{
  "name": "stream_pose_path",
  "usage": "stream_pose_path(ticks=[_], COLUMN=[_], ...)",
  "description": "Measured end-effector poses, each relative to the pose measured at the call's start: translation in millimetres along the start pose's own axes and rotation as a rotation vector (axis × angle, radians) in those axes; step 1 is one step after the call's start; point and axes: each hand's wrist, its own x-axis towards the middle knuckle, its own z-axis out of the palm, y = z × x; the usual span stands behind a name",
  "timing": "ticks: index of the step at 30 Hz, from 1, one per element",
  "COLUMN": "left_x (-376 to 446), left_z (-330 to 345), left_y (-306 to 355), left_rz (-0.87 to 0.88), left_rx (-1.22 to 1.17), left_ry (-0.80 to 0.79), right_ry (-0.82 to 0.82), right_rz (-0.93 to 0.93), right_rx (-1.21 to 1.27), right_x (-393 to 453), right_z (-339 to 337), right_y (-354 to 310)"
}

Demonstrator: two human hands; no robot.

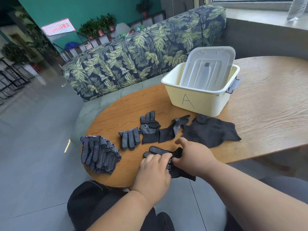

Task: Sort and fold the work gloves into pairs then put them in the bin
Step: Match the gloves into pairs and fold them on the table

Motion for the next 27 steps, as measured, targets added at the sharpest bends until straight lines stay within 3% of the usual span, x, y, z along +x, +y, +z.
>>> stream_pose_path(ticks=[7, 12, 16, 20, 24, 27], left_x=[-12, -13, -12, -15, -15, -6], left_z=[5, 16, 18, 14, 9, 5], left_y=[15, 11, 6, 2, -5, -8], left_rz=[-0.064, -0.061, -0.127, -0.216, -0.386, -0.494], left_rx=[0.06, 0.025, -0.13, -0.38, -0.702, -0.928], left_ry=[0.046, 0.098, 0.157, 0.113, 0.081, 0.039], right_ry=[-0.139, -0.232, -0.303, -0.284, -0.268, -0.159], right_rz=[0.092, 0.252, 0.283, 0.342, 0.252, 0.121], right_rx=[0.227, 0.695, 0.993, 1.116, 1.065, 0.724], right_x=[3, 4, 2, 4, 4, 3], right_z=[-8, -11, -14, -24, -24, -12], right_y=[-1, 1, -1, -2, -2, -1])
